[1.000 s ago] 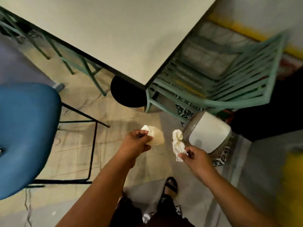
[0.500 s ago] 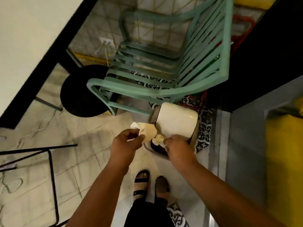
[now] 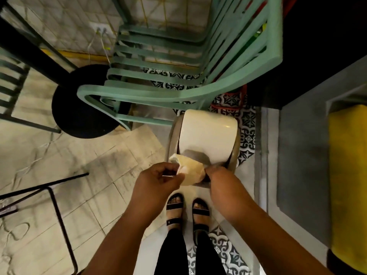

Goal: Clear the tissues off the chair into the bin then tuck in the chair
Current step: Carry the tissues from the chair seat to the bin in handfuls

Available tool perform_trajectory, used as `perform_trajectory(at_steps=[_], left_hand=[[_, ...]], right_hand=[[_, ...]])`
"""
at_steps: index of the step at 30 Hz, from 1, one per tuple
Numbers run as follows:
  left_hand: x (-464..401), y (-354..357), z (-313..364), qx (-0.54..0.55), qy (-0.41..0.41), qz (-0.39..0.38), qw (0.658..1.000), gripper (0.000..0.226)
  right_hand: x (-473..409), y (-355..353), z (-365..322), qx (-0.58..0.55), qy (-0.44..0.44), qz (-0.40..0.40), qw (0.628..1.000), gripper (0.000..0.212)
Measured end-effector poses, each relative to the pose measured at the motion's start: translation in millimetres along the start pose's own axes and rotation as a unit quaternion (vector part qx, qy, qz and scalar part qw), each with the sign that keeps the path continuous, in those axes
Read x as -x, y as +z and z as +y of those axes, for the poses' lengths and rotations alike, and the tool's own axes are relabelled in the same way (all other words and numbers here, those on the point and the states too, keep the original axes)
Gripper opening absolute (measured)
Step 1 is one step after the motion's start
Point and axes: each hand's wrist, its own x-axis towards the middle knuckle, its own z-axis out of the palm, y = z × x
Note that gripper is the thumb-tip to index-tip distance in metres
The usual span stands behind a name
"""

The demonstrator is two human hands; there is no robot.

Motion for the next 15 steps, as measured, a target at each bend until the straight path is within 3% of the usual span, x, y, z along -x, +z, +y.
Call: perform_trajectory(at_steps=[5,7,12,15], left_hand=[[-17.8,42.7,-2.1,-0.092,0.039,-0.012,0.995,0.023],[-30.1,59.1,-0.7,-0.123,0.045,-0.003,0.991,0.020],[-67.2,97.9,-4.7,-0.117,-0.016,0.015,0.993,0.027],[-82.3,113.8,-8.2,-0.094,-0.061,-0.018,0.994,0.032]], right_hand=[[42.6,-17.3,30.0,0.038,-0.010,0.016,0.999,0.036],[50.8,-20.8,32.1,-0.014,0.040,0.018,0.999,0.042],[56.8,-20.2,35.7,-0.081,0.047,0.055,0.994,0.044],[56.3,-20.4,36.8,-0.093,0.031,0.069,0.993,0.042]])
